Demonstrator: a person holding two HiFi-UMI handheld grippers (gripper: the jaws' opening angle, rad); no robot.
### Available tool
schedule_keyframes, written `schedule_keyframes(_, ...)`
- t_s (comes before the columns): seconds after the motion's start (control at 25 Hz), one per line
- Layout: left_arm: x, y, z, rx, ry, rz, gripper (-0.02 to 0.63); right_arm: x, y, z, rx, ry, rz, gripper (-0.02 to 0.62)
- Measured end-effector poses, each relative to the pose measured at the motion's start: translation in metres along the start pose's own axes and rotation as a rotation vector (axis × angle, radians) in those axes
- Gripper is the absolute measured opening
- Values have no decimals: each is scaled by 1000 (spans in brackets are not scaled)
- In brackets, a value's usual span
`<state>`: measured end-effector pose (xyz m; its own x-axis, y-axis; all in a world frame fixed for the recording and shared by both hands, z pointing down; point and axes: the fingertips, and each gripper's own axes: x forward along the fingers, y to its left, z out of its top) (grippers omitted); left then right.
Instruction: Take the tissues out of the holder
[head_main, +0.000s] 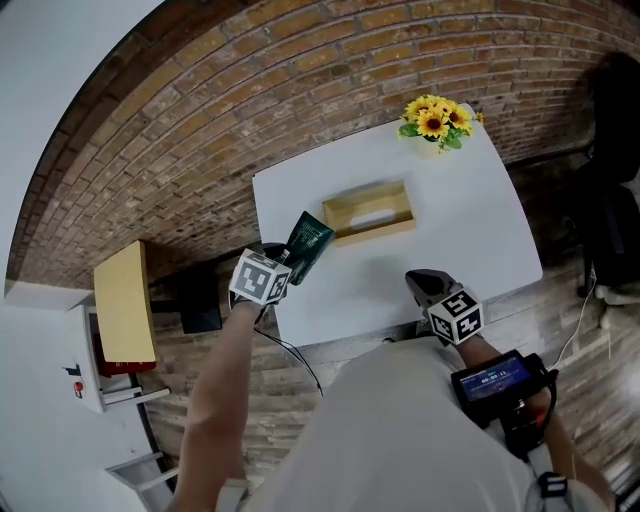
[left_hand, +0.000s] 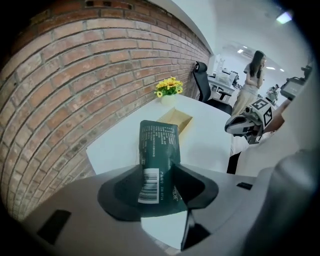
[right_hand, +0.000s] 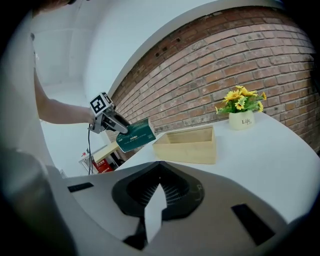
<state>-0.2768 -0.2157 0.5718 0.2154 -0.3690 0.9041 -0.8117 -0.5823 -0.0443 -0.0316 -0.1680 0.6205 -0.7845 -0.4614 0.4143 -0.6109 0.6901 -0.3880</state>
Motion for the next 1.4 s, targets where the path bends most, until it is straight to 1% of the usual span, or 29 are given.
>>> schedule_keyframes(0.16, 2, 0, -30, -73, 24, 15, 209, 3, 5, 0, -17, 15, 29, 5)
schedule_keyframes(0.32, 6, 3, -56, -132, 41, 19, 209, 2, 11, -4, -22, 34, 28, 5)
schedule_keyframes(0.6, 33, 1, -76, -209, 48, 25, 209, 0, 5, -7, -25, 53, 22, 5)
schedule_keyframes(0.92, 48, -7, -83, -202, 23, 41, 209, -2, 3, -8, -25, 60, 17, 5)
schedule_keyframes(1.2, 58, -11, -91, -209, 29, 12, 212, 0, -1, -6, -21, 63, 12, 5)
schedule_keyframes(1.36, 57, -8, -96, -204, 38, 26, 213, 4, -3, -6, -22, 68, 25, 5)
schedule_keyframes(1.4, 57, -8, -96, -198, 39, 34, 222, 4, -3, -7, -22, 72, 28, 5)
